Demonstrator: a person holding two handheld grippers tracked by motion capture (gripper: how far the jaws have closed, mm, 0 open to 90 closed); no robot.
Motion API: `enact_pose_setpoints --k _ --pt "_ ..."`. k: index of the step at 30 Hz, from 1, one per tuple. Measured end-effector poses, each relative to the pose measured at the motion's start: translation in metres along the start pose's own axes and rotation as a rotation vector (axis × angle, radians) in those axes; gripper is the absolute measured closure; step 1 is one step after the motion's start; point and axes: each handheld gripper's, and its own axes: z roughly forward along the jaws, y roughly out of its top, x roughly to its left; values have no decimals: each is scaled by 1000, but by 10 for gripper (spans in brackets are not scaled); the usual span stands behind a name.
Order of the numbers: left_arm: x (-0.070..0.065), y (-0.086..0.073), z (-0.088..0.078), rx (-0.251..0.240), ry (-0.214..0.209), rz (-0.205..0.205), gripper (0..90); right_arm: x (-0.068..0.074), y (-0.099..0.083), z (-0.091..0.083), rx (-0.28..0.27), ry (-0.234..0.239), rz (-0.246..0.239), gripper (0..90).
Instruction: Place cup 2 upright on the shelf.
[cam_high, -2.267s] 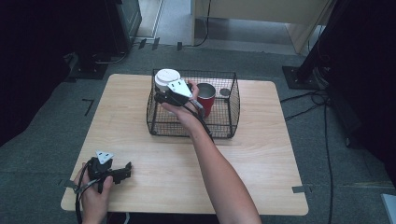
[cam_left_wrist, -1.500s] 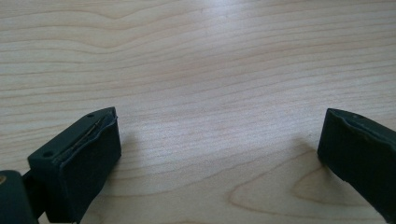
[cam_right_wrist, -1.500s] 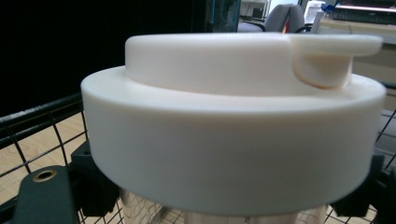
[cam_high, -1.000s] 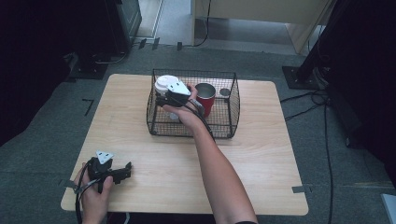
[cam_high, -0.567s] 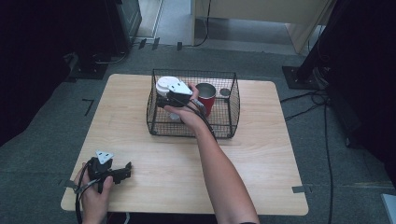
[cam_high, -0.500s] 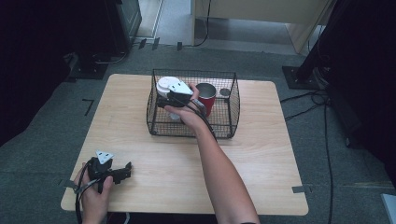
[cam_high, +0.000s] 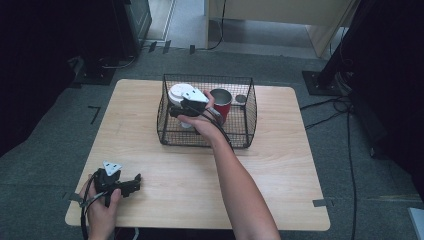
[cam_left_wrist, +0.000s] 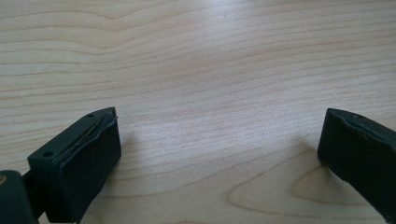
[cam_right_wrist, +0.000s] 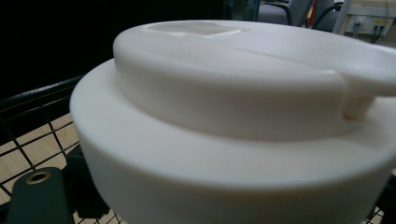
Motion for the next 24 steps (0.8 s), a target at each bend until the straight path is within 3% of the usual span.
enact_pose_setpoints --k 14,24 --pt "0 0 0 0 -3 2 0 0 1 -4 -14 18 -32 26" --pt "0 0 0 0 -2 2 0 0 4 -6 -40 8 -35 9"
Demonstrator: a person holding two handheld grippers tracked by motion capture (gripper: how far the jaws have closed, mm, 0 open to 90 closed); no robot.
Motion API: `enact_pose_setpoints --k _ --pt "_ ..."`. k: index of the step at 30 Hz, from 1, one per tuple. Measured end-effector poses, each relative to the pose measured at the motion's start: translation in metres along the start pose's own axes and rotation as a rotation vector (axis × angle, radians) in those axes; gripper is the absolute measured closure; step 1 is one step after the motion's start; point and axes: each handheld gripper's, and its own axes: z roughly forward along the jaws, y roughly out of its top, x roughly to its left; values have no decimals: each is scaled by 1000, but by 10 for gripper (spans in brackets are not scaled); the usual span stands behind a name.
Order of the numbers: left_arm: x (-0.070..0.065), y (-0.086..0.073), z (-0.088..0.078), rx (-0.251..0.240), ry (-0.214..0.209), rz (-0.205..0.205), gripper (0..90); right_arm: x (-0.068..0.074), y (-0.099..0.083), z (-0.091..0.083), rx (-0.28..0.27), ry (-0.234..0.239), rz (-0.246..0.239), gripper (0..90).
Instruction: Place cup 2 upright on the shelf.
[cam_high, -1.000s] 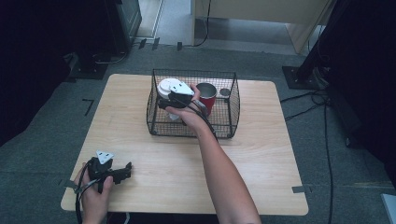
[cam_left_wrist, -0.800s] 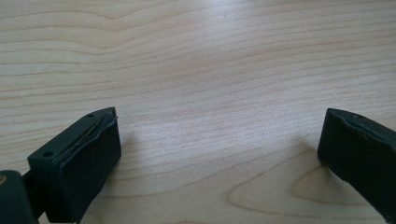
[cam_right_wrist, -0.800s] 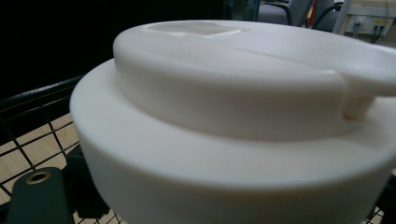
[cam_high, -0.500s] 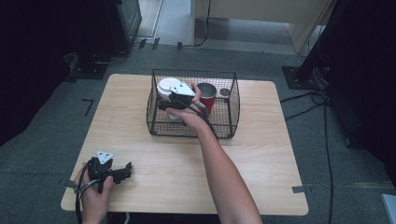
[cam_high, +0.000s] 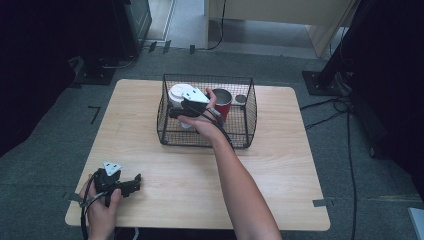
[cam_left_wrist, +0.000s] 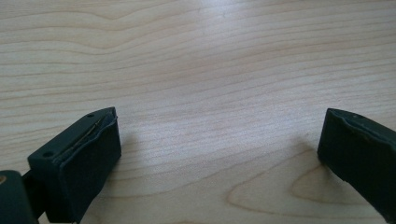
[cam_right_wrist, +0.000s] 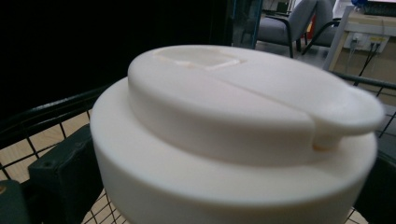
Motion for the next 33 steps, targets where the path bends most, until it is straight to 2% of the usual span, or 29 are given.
enact_pose_setpoints --k 18,25,33 --pt "0 0 0 1 0 1 0 -1 10 -8 -54 -15 -3 10" --pt "0 0 0 1 1 1 0 -1 19 -12 -77 -15 -14 10" --pt "0 0 0 1 0 1 0 -6 31 -22 -106 -14 -5 11"
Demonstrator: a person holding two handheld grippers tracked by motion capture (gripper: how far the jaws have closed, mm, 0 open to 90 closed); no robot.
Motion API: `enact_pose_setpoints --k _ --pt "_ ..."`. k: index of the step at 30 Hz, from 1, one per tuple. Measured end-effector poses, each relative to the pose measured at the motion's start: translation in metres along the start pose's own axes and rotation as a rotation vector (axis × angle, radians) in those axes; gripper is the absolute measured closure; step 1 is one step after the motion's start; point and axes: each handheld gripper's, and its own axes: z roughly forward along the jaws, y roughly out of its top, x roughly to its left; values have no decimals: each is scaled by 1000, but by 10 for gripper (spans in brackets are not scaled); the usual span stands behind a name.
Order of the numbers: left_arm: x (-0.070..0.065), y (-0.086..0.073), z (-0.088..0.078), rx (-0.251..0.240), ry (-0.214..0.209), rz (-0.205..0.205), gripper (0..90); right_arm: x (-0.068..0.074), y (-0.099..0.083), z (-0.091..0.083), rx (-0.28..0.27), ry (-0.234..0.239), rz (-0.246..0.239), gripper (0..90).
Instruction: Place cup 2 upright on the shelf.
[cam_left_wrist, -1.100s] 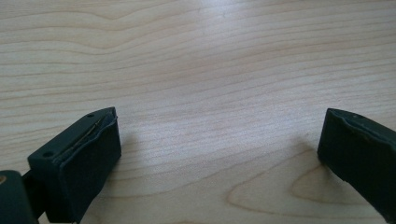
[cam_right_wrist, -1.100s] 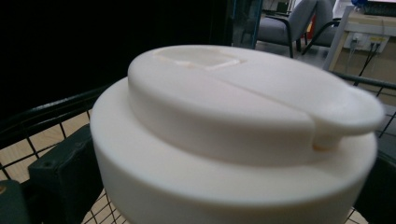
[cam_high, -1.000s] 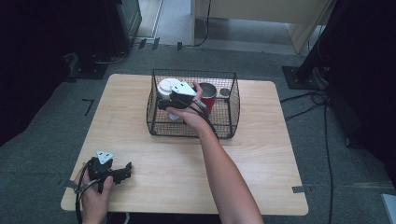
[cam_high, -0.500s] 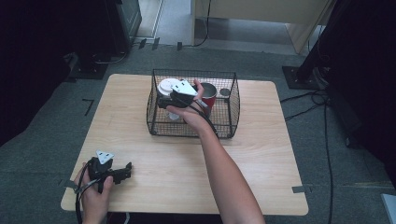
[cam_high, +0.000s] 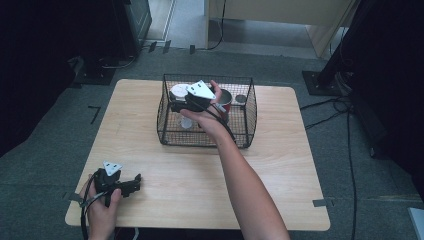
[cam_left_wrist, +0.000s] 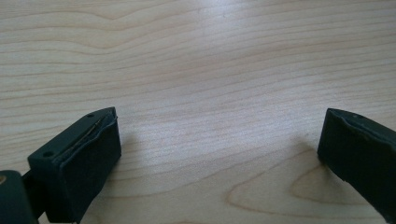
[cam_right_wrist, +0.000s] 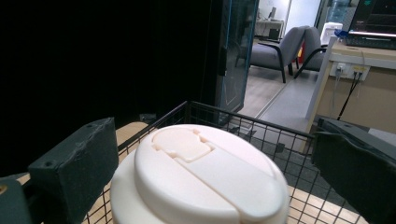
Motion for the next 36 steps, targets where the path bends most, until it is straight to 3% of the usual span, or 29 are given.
enact_pose_setpoints --k 9,20,28,36 --pt "0 0 0 0 0 0 0 -6 11 -14 -10 -7 8 14" --pt "0 0 0 0 0 -2 0 -5 19 -37 2 -6 -25 15" --pt "0 0 0 -2 0 -2 0 -5 16 -55 24 -3 -49 15" --pt "0 0 0 -2 0 -2 0 -7 14 -77 20 13 -40 15"
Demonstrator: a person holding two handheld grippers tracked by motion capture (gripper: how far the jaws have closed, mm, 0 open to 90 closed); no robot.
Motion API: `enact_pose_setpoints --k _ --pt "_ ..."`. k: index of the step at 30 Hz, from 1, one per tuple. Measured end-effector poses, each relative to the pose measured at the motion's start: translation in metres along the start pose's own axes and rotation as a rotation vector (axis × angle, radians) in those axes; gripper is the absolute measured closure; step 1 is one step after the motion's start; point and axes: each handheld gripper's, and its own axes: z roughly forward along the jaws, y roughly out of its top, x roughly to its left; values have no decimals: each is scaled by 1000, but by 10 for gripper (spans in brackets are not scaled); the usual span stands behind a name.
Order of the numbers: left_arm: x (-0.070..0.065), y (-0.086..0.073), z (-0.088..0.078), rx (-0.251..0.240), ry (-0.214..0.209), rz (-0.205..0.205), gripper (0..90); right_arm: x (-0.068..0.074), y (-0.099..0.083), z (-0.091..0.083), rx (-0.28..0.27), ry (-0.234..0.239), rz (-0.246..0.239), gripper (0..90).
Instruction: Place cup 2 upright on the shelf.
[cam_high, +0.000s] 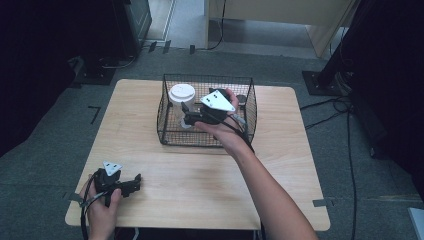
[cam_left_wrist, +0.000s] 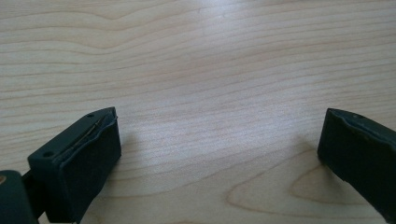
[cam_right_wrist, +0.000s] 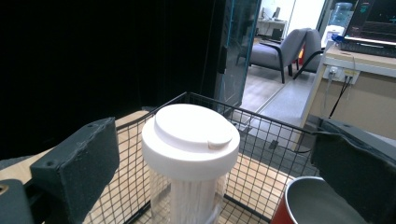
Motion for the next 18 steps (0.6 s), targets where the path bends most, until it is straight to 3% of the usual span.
enact_pose_setpoints --k 9,18 --pt "0 0 0 0 0 0 0 -3 -5 -25 -2 4 -15 25" --pt "0 0 0 -1 0 0 0 -5 -11 -47 -37 10 -2 24"
